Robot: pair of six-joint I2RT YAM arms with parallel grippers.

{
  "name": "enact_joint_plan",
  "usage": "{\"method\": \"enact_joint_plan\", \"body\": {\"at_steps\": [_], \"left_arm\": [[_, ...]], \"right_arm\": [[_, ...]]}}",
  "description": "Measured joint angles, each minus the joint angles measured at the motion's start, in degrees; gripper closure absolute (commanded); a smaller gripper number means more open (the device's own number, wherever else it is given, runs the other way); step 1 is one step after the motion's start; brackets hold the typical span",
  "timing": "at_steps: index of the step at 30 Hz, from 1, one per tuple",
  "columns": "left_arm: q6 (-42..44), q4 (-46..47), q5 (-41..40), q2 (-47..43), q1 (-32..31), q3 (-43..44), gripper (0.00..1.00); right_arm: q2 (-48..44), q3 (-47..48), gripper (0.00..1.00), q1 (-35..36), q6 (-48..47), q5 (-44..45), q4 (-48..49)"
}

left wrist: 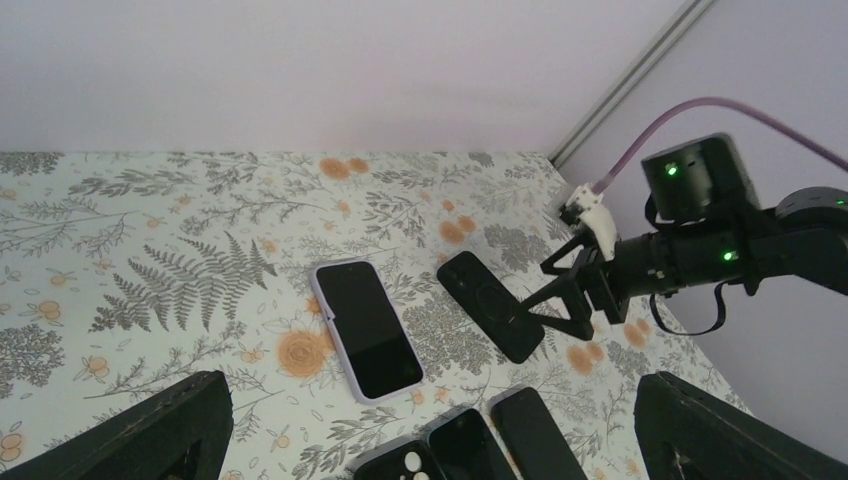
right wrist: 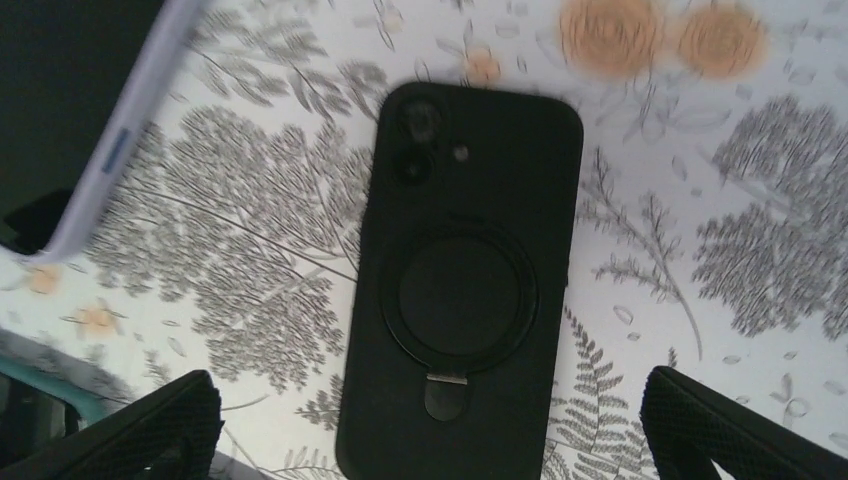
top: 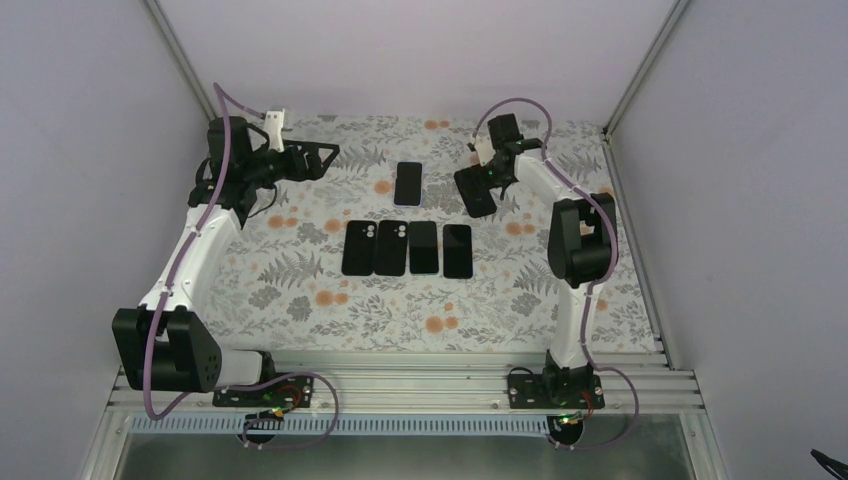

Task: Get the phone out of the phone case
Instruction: Pick up the phone at the center of the board.

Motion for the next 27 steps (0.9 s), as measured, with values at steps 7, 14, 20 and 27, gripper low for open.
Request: {"method": "enact_joint_plan", "body": {"at_steps": [7,14,20,27], "left_arm": [[-0.1,0.0,-0.2,0.0,0.0,-0.1,0.00],[-0.2,0.1,-0.2,0.0,0.0,-0.5,0.00],[-0.3,0.4,-0.2,0.0,0.0,-0.5,0.00],[-0.3,0.5,-0.6,0.0,0.0,-0.8,0.00]], "right_arm": [[2.9,-2.5,0.01,0.0,1.9,3.5,2.0],[5.7,-2.6,0.01,0.0,2.6,4.7,3.8],[8.4,-2.7,0.01,0.0,2.5,5.5,5.0],[9.0,-2.7,0.12,0.2,2.4,5.7,6.9]]}}
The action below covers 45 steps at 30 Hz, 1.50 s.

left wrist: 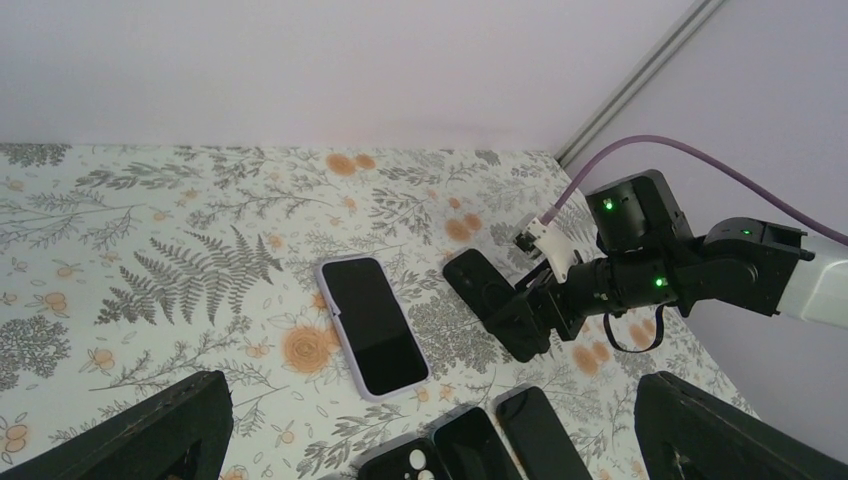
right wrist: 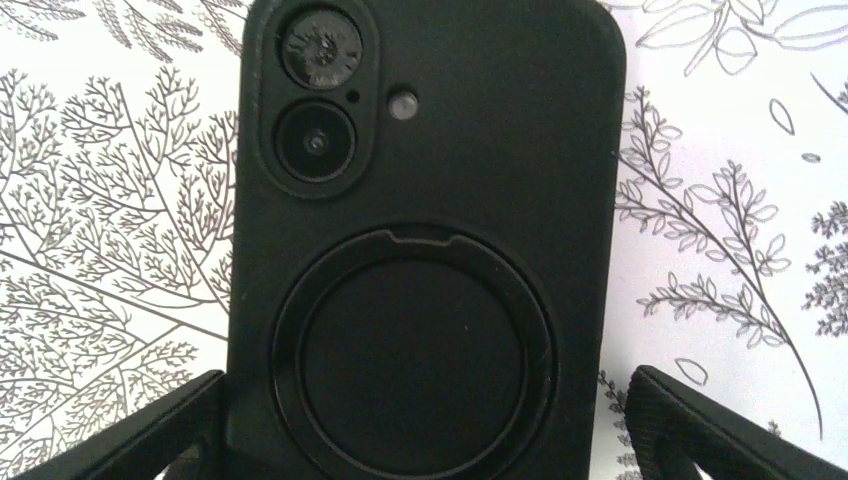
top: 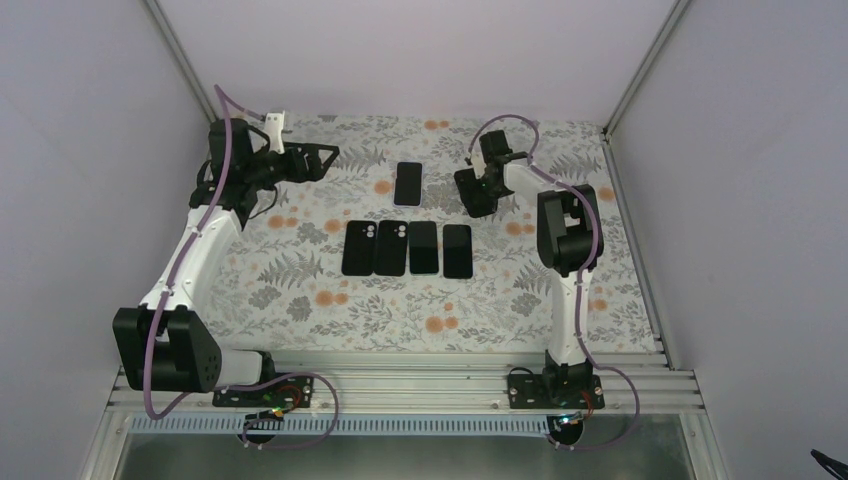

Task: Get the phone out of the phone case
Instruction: Pick up the phone at the center of the board.

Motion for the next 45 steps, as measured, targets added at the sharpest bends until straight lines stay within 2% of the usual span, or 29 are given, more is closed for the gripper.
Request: {"method": "enact_joint_plan", "body": {"at_steps": [4,8,13,20,26,32,37,41,45], "left_arm": [[-0.2,0.6,-0.2,0.0,0.0,-0.7,0.00],[-0.5,0.7,-0.2,0.0,0.0,-0.9,0.00],[-0.6,0.7,-0.2,0.0,0.0,-0.9,0.00],[0.5,0.1,0.2,0.1,0.0,-0.6,0.00],[3.8,-3.4,0.7,1.4,-0.2,3.5,0.00],[11.5,-10.2,2.0,4.7,-1.3,13.3,0.00],[19.3,-13.4,4.6,4.2,-2.5,15.3,0.00],[29.2,-18.4,7.4,3.8,-3.1,16.3,0.00],[46.2,-26.0,11.1,1.6,-3.1,16.5,0.00]], "right_arm": [[0.3,0.0,0.22,0.2,-0.2,-0.3,1.0],[0.4,0.0,0.36,0.3,0.1,-0.8,1.5],[0.3,0.1,0.46,0.2,0.2,-1.7,1.4],[0.0,0.8,0.47,0.1,-1.7,-3.1,-0.4],[-1.5,2.4,0.50,0.1,-4.3,-5.0,-6.9],[-6.2,5.6,0.52,0.1,-6.2,-9.1,-11.3],[-10.9,7.1,0.52,0.1,-7.4,-14.0,-13.6],[-13.5,7.4,0.51,0.3,-8.6,-19.7,-16.7],[-16.5,6.0,0.51,1.3,-10.1,-26.7,-19.8]]}}
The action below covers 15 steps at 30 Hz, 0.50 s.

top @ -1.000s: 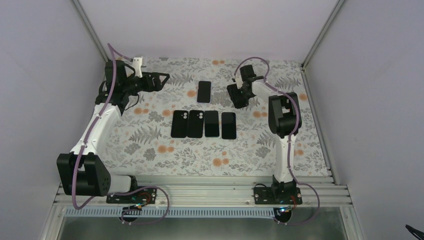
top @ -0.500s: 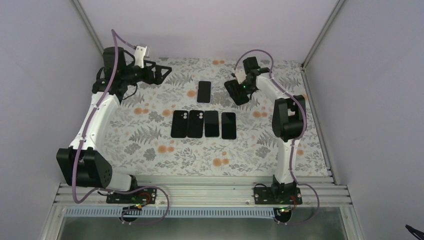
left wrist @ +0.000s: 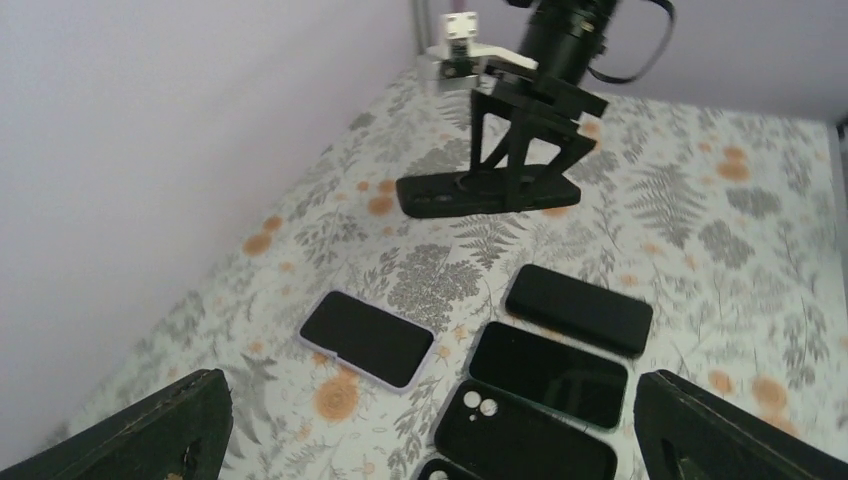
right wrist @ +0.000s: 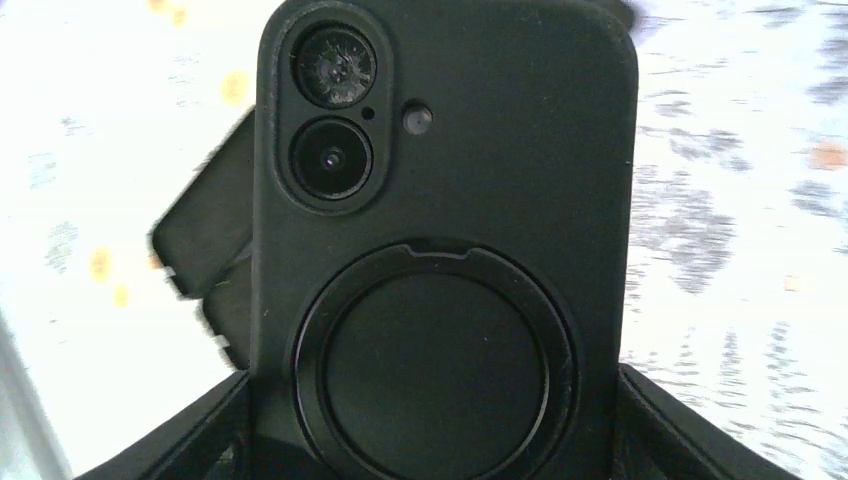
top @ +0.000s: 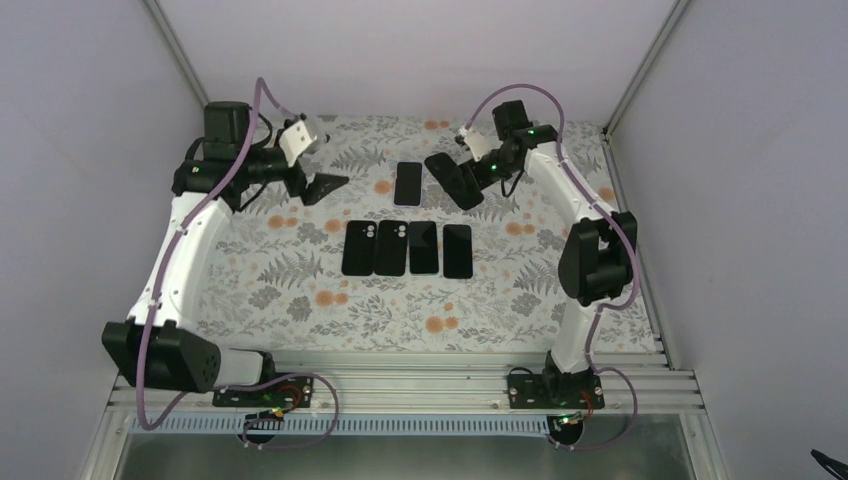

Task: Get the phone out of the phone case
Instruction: Pick up the phone at the center of the board.

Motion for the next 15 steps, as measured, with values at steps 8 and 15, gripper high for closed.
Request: {"method": "enact_joint_plan", "body": {"at_steps": [8,15], "left_arm": [[31.5,-11.3,5.8,-5.7,-1.4,-1.2,0.00],[45.7,-16.2,5.7,-4.3,-7.5,-1.3,0.06]], "right_arm": [[-7.8,-5.5,0.52,6.4,-2.7,-12.5,-4.0],[-11.8,-6.6,0.52,11.3,-5.1,-20.9,-6.4]]}}
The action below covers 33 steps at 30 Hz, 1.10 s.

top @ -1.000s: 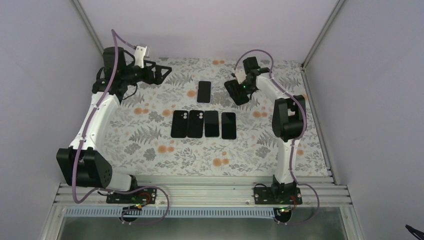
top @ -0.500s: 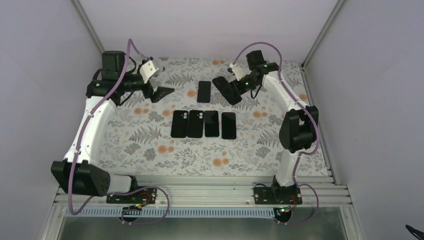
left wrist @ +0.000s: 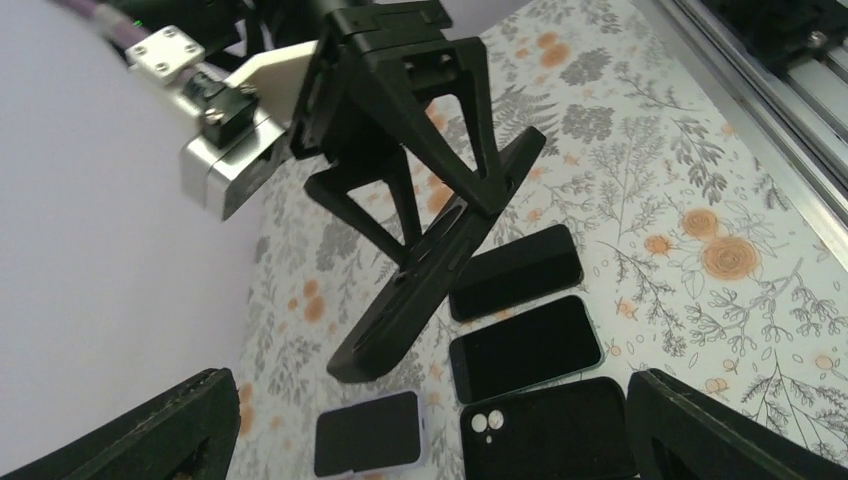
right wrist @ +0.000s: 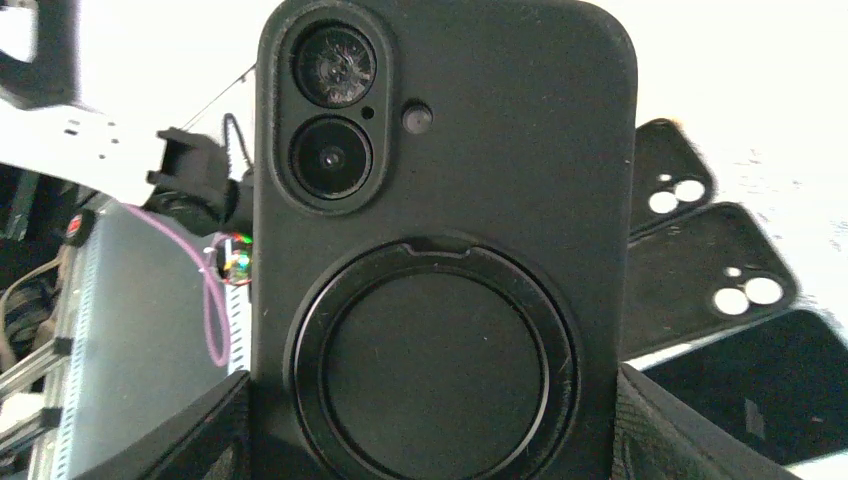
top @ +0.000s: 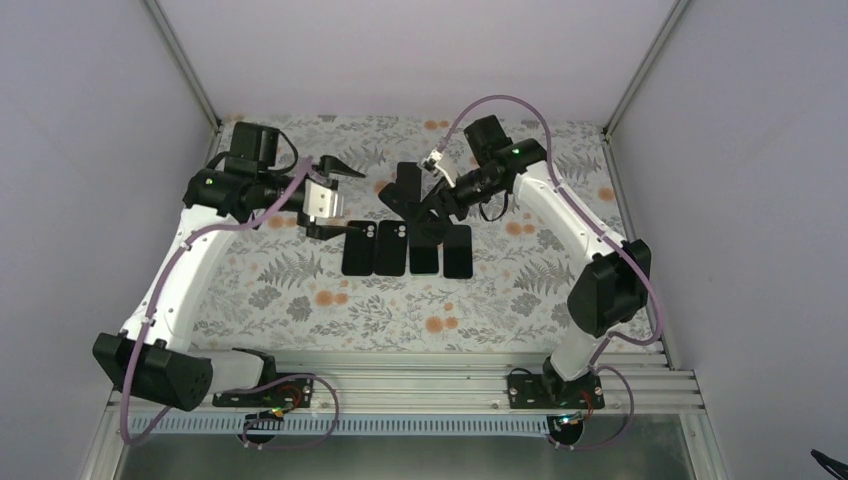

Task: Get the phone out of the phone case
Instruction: Pick up the phone at the center of the board.

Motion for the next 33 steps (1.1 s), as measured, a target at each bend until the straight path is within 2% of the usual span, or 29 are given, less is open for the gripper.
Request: {"method": "enact_joint_plan", "body": {"at_steps": [8,10,27,29,31,33], "left_arm": [[7.8,0.5,-2.9,-4.2,-5.9,-3.5,0.17],[8.3,0.9,-3.3,-4.4,-6.3,-3.5,0.22],[13.7,-2.5,-5.1,-3.6,-10.0,-3.7,0.91],[14.6,-2.6,-5.5,-3.7,-10.5,-3.7,0.96],[14.6,-3.1,-5.9,-3.7,-11.1,-3.7,0.97],[14.6,-3.2,-6.1,-3.7,-11.5,-3.7,0.98]], "right_arm": [[-2.1,-1.4,0.51,3.6,-2.9,-4.4,-2.8],[-2.1,-1.4,0.51,4.7,-3.4,-5.1,-3.3],[-5.0,-1.4,0.48,8.8,-8.2,-9.4,-8.5],[-5.1,-1.7,0.40,8.7,-7.9,-10.2,-9.3],[-5.5,-2.3,0.17,8.7,-7.8,-10.2,-9.5],[-6.0,-2.5,0.03,8.8,-7.3,-9.6,-9.3]]}}
